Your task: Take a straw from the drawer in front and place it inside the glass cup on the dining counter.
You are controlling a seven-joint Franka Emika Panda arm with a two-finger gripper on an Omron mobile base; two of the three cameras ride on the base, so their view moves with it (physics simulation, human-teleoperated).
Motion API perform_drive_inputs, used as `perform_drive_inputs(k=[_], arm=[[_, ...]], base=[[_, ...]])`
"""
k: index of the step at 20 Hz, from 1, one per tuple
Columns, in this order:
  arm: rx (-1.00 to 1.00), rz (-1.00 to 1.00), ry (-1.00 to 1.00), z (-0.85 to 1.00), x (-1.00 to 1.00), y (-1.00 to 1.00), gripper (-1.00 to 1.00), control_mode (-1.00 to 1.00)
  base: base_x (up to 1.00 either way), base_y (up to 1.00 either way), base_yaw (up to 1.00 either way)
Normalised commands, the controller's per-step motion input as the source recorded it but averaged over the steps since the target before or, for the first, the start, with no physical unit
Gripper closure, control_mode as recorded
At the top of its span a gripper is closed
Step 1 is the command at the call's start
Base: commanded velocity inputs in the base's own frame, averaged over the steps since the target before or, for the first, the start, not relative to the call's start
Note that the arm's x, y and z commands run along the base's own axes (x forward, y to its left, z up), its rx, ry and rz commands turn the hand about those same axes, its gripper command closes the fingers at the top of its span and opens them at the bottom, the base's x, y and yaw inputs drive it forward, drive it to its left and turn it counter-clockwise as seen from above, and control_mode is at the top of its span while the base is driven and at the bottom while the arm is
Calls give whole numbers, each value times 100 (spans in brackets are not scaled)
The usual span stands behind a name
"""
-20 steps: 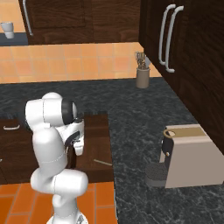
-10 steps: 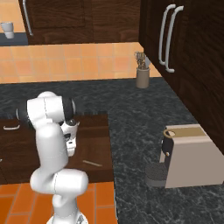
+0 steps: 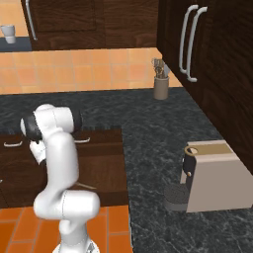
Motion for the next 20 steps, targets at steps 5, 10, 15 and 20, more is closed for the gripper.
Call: perform_drive_inputs(k=[5, 10, 15, 20], arm=[[0, 0, 2, -2, 0, 100, -100, -100], [0, 0, 1, 0, 0, 97, -100, -100], [1, 0, 0, 0, 0, 80, -100, -100], [7, -2, 2, 44, 16, -25, -100, -100]], base=[[0, 0, 0], [0, 0, 0], [0, 0, 0], [0, 0, 0]])
